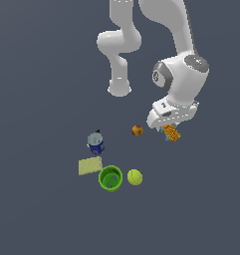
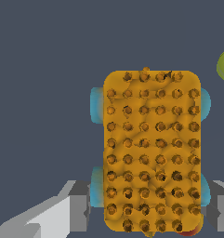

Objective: Pick up a designated object from a clutter of objects.

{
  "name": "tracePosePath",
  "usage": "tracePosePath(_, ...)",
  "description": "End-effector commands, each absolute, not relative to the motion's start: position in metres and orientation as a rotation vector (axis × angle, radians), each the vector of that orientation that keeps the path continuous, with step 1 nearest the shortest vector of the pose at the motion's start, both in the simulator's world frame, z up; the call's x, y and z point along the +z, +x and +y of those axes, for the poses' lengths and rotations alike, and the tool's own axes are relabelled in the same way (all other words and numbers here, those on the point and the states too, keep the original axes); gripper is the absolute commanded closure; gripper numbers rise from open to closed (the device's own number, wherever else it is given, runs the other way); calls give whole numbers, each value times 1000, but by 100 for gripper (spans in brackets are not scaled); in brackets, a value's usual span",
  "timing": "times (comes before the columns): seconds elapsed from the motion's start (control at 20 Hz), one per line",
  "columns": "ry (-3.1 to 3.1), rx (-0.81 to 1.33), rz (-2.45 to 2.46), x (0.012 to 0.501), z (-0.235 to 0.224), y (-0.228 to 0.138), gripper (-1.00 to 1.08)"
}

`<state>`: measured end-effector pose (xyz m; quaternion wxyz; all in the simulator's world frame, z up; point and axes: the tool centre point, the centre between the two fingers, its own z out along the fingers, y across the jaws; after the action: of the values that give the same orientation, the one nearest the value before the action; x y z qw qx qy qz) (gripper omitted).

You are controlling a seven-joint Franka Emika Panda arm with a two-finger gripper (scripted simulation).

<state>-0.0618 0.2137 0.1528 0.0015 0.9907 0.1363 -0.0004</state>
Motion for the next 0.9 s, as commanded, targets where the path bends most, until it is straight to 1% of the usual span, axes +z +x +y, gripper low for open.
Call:
tracePosePath(0.0, 3110, 0, 428, 175, 212, -70, 108)
tracePosePath(0.85, 3114, -1, 430, 333, 204, -125, 108)
